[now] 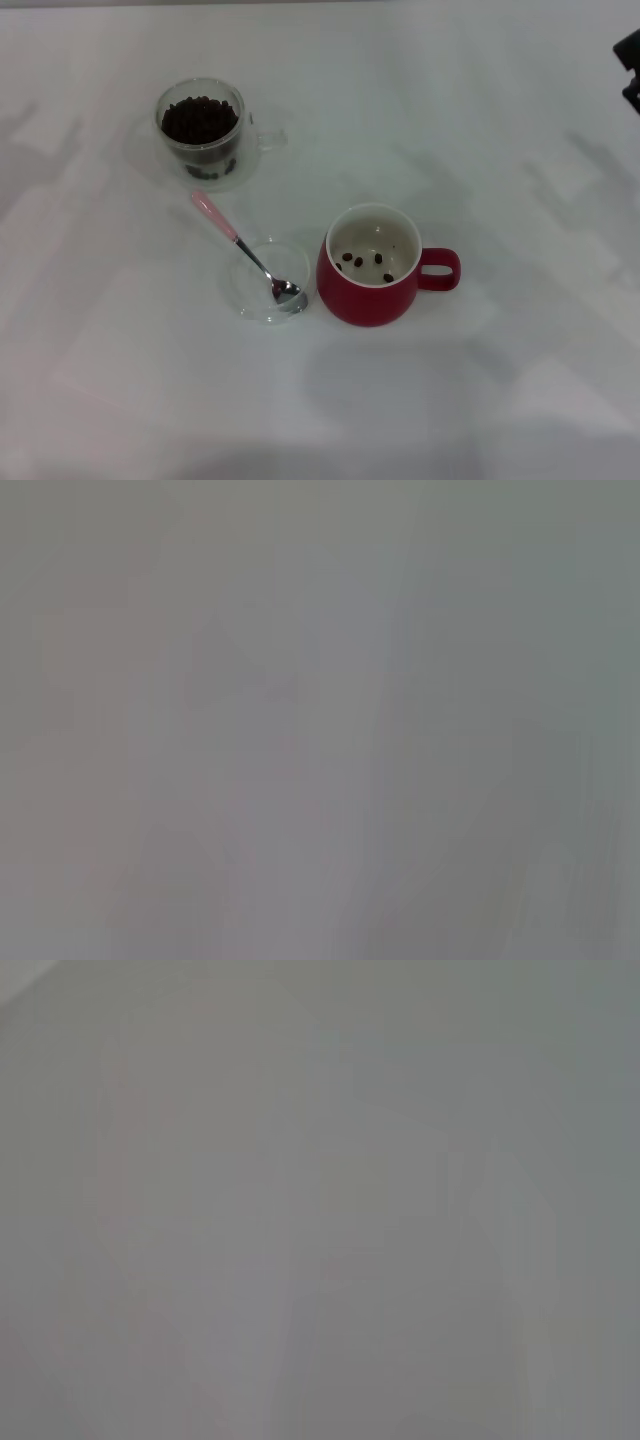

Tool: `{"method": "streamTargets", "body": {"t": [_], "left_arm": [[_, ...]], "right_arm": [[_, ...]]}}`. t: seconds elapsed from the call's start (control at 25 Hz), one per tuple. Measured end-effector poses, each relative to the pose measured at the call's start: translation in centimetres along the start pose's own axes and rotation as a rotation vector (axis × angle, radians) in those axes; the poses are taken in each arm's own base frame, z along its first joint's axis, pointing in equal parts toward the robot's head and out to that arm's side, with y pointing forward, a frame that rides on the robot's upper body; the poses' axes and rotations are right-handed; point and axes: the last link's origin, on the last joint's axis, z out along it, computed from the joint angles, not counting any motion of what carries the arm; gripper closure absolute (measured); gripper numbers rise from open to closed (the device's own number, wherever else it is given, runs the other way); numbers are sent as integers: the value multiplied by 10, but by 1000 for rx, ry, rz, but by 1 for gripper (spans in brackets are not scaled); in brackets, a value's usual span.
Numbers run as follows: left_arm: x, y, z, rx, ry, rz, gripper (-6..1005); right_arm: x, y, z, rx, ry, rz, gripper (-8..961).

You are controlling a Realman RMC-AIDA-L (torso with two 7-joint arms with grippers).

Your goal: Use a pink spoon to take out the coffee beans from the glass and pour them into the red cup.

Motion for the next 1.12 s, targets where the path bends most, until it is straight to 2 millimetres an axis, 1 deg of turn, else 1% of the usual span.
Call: {"method": "streamTargets", "body": {"t": [0.2,0.36,0.48,0.72,0.92,1.12], "left_arm": [[-3,-7,4,80,29,31,300],[-5,-7,9,128,65,38,300],[-6,-9,8,173,102,38,300],[-8,-7,11,197,128,22,301],[-12,-3,12,200,125,29,301],[-13,-2,11,200,123,39,301]], "right_arm": [[-1,-12,8,51,-8,-16,169],[2,-24,14,122,1,-19,169],[2,-31,21,153,-3,-32,169],[-4,-48,31,203,-24,-67,169],[-7,-53,35,199,-30,-82,169],[-8,-50,35,203,-50,-84,169]]}}
